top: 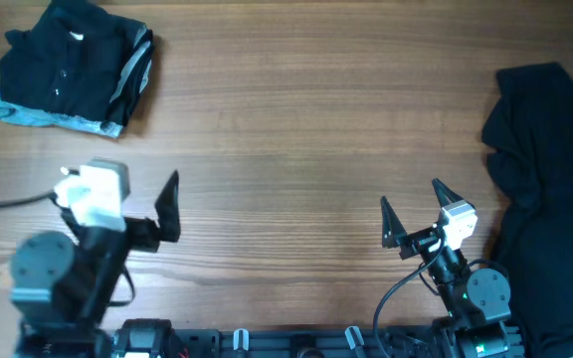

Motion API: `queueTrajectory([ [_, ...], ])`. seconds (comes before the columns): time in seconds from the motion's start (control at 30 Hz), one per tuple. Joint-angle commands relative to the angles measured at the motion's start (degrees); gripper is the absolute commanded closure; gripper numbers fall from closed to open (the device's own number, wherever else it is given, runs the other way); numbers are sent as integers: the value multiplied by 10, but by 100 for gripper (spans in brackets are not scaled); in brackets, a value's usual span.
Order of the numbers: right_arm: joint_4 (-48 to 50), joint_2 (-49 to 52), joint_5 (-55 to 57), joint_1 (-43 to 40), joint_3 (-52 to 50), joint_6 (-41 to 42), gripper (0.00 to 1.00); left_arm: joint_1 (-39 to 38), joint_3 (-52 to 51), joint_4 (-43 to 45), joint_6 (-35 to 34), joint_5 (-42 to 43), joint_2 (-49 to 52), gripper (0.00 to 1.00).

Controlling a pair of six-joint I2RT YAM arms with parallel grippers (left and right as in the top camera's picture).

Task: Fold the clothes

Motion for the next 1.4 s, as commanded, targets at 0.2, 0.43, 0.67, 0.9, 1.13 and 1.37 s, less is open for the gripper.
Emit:
queueTrajectory([
  [0.2,2,0,-3,-2,-1,3,0,30,-323,199,-24,-6,-214,0],
  [0.43,2,1,-3,-2,-1,3,0,28,-490,364,-24,3,-288,0],
  [0.67,2,1,-3,-2,-1,3,0,28,-501,349,-24,3,-287,0],
  [0.9,2,1,-3,-2,-1,3,0,28,-501,349,-24,3,-285,0],
  [1.13,2,1,-3,-2,-1,3,0,28,-501,349,-24,3,-285,0],
  [1.37,2,1,-3,-2,-1,3,0,28,-501,349,-24,3,-285,0],
])
